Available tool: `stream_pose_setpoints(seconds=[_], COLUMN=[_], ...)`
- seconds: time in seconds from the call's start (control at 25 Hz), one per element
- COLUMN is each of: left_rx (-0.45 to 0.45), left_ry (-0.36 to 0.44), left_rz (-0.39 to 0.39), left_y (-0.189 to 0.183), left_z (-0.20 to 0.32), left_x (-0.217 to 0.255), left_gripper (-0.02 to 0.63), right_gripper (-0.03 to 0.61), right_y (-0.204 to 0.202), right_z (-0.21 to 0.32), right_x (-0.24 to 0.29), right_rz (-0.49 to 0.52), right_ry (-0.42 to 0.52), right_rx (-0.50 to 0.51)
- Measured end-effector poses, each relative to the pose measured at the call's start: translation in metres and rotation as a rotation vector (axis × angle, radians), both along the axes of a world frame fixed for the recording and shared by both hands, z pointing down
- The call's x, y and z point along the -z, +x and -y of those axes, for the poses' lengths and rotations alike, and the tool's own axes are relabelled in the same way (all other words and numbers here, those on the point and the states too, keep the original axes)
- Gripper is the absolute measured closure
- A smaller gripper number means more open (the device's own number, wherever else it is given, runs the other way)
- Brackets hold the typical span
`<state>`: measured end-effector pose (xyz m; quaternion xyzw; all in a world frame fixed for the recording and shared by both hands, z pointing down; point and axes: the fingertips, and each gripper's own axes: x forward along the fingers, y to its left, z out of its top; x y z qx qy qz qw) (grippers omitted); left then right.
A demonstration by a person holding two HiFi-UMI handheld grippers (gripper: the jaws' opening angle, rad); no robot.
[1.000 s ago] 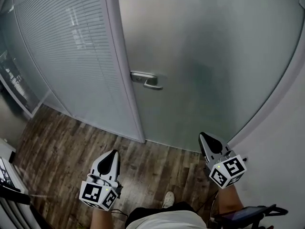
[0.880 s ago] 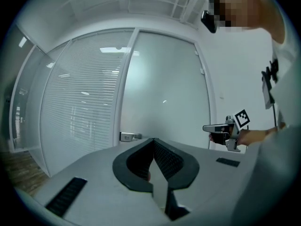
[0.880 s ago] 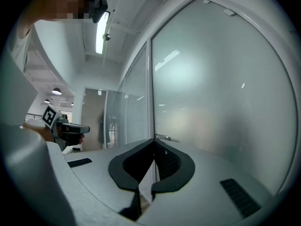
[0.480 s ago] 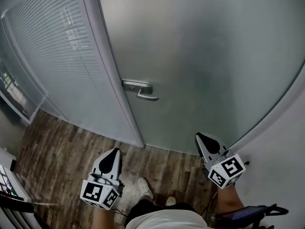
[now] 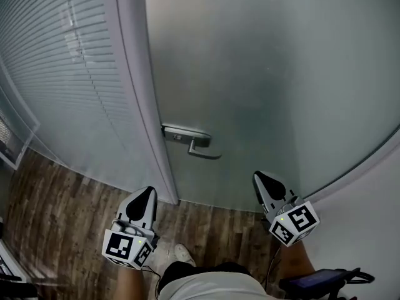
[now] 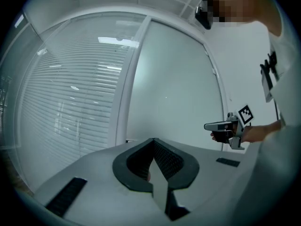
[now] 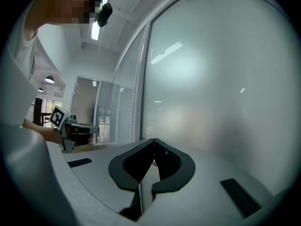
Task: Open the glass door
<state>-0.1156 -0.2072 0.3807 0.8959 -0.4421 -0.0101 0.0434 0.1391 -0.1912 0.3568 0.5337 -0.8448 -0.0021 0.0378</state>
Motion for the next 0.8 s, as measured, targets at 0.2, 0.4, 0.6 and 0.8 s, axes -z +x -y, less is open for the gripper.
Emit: stream_pose_setpoints(seconds=[0.2, 0.4, 0.6, 0.8], left_rx=[-0.031, -0.079, -0.084, -0.053], left_ry=[-0.02, -0.044, -0.053, -0.051], left_rz=[0.007, -0.004, -0.012, -0.014], left_y=[-0.027, -0.024, -0.021, -0.015], left_z=[0.045, 0.06, 0.066, 0.069], left_x=[-0.011, -0.023, -0.024, -0.017], left_gripper=[0.612, 0.612, 0.612, 0.612], right_gripper=[0.577, 0.577, 0.561, 0.484], right_y=[-0.029, -0.037, -0.044, -0.051], right_z=[0.033, 0.053, 0.067, 0.078], right_x=[-0.009, -0.017, -0.022, -0.03], right_rz=[0.005, -0.007, -0.044, -0.113], right_ry=[-0.054, -0.08, -0.08, -0.102], right_rx=[-0.009, -0.028, 0.01, 0.112])
